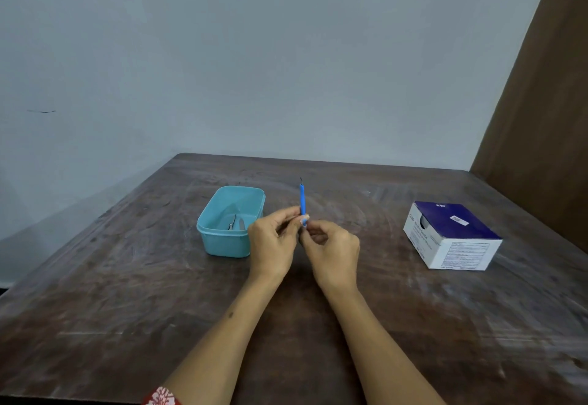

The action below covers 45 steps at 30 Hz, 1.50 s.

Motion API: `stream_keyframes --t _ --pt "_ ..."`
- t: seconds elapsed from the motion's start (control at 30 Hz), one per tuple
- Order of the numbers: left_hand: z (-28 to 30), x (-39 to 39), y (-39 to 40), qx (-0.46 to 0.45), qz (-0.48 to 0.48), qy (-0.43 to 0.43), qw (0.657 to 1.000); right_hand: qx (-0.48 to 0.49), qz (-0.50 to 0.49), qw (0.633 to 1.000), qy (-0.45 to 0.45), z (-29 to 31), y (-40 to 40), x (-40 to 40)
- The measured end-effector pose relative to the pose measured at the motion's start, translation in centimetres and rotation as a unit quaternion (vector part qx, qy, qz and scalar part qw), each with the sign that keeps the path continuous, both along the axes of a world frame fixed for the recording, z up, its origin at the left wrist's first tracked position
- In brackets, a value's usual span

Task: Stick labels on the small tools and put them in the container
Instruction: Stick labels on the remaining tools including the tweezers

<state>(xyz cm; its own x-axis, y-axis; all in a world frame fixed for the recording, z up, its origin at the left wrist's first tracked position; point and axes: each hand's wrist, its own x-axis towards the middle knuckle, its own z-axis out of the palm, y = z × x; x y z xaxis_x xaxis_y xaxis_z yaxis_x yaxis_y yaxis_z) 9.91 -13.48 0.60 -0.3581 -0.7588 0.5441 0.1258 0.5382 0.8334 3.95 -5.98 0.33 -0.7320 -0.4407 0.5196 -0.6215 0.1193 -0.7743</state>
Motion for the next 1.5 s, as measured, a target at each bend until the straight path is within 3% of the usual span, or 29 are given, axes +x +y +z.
stream_keyframes --t 0.1,0.27,0.43,0.6,0.77,0.93,1.1,1.2,1.33,1.5 --pt "0.06 -0.06 0.1 0.003 0.001 0.0 1.0 0.04 0.014 0.999 -0.012 -0.15 0.02 -0.16" --pt "0.09 0.01 0.05 0.006 -0.002 0.005 1.0 -0.012 -0.01 1.0 0.02 -0.04 -0.1 -0.01" --pt "0.08 -0.01 -0.01 0.005 0.001 0.005 1.0 0.039 0.006 0.999 -0.01 -0.26 -0.07 -0.23" --pt "0.22 0.1 0.09 0.002 -0.003 0.004 1.0 -0.011 -0.005 1.0 0.018 -0.06 -0.11 -0.11" --pt "0.13 0.08 0.01 0.008 -0.004 0.004 1.0 0.037 0.008 0.999 -0.005 -0.1 -0.07 -0.22" --pt "0.07 0.02 -0.05 0.011 -0.008 0.008 1.0 -0.013 -0.008 0.999 0.031 -0.12 -0.15 -0.16" --pt "-0.09 -0.04 -0.13 0.009 -0.003 0.02 1.0 0.105 -0.006 0.994 0.007 -0.55 -0.21 -0.56" --pt "-0.23 -0.19 -0.22 0.023 0.001 0.026 0.999 0.028 -0.052 0.998 -0.029 -0.37 -0.19 -0.91" --pt "-0.09 -0.06 0.05 0.022 0.0 0.017 1.0 -0.13 -0.027 0.99 -0.056 0.3 -0.07 -0.72" --pt "-0.22 0.06 0.09 0.009 -0.014 0.0 1.0 -0.158 -0.004 0.987 -0.014 0.27 -0.12 -0.62"
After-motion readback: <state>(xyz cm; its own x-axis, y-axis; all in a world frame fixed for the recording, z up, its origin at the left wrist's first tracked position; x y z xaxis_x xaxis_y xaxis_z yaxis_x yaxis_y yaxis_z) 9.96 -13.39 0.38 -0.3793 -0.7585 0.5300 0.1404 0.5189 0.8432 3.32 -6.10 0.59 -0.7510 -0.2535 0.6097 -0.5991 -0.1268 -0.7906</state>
